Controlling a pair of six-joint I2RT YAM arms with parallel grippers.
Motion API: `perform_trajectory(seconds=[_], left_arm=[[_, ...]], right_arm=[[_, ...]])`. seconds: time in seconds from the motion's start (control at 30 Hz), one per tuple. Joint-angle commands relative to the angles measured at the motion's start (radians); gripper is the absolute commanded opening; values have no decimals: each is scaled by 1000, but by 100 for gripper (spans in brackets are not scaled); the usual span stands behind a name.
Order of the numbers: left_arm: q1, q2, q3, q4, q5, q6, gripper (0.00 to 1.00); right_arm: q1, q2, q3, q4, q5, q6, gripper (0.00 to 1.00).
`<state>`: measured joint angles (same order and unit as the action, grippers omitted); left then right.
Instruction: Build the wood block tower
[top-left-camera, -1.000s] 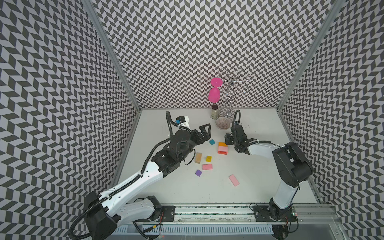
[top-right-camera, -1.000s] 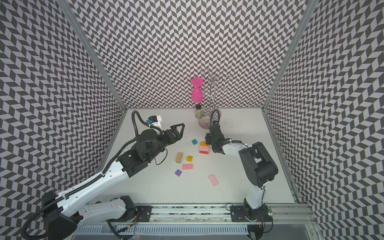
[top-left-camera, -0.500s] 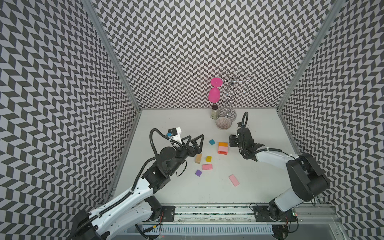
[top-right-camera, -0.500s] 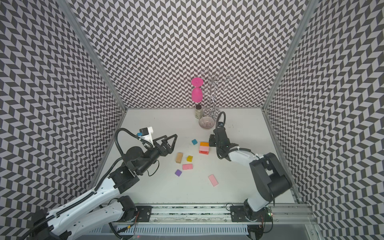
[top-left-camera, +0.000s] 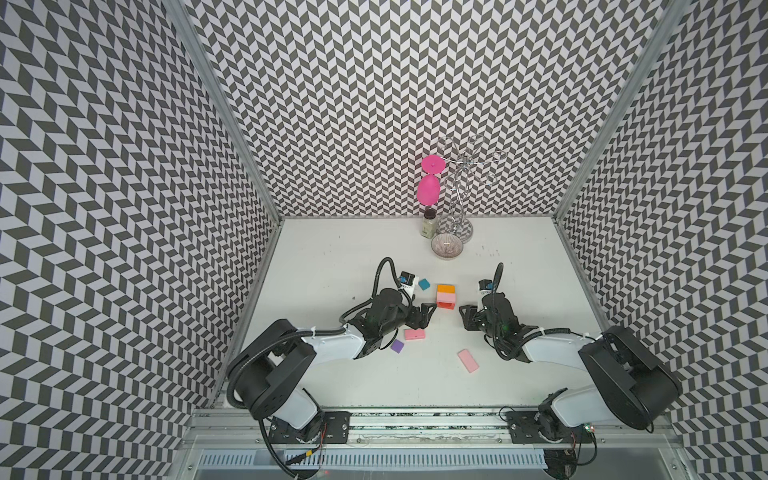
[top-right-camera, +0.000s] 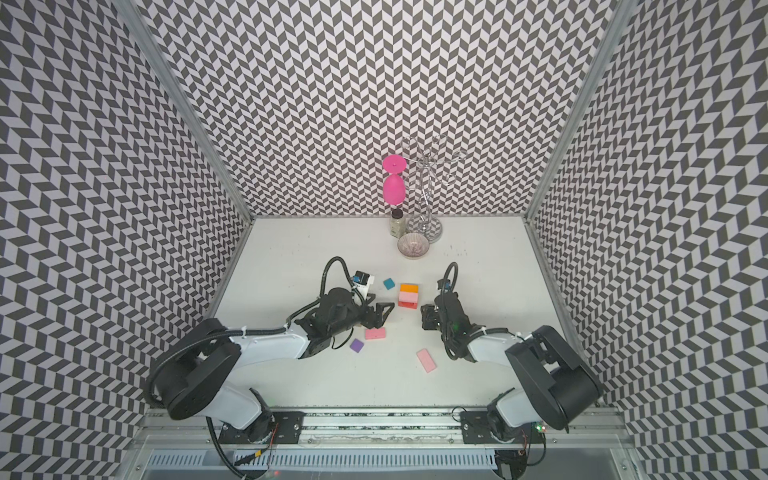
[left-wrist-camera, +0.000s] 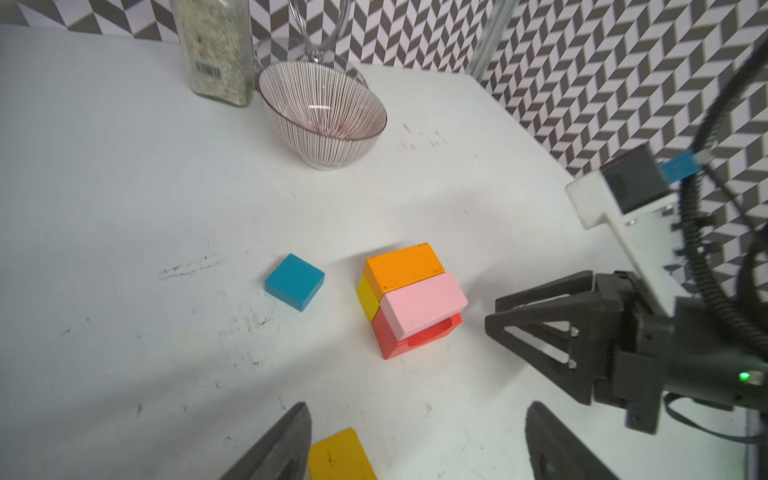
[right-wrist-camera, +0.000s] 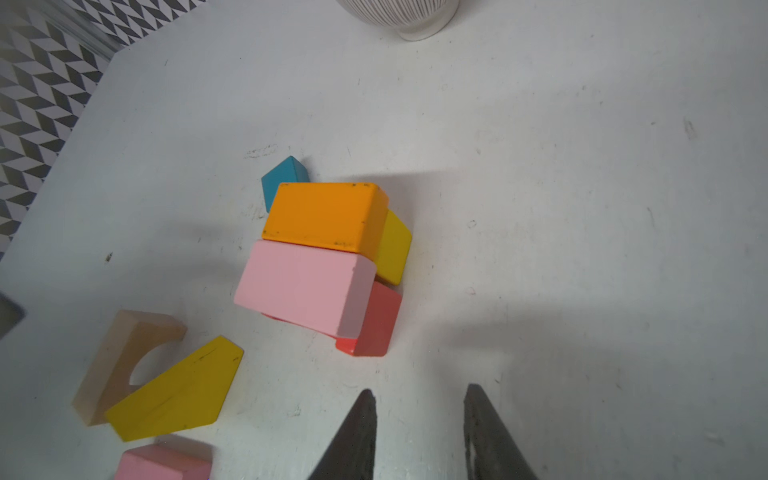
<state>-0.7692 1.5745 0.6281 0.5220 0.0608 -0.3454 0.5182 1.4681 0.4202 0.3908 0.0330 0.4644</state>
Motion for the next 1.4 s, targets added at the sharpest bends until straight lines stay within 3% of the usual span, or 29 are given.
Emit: perform_trajectory(seconds=[0.0,0.63,1.37], left_arm=[[7,44,52,38,-33,61,81],[7,175,100,28,-49,117,77],[6,262,119,47,-28,117,73]], right_arm=[[18,33,0,109,-24,11,34],[32,158,61,96,-1,-10,33],[39,168,72,82,-11,-14,29]])
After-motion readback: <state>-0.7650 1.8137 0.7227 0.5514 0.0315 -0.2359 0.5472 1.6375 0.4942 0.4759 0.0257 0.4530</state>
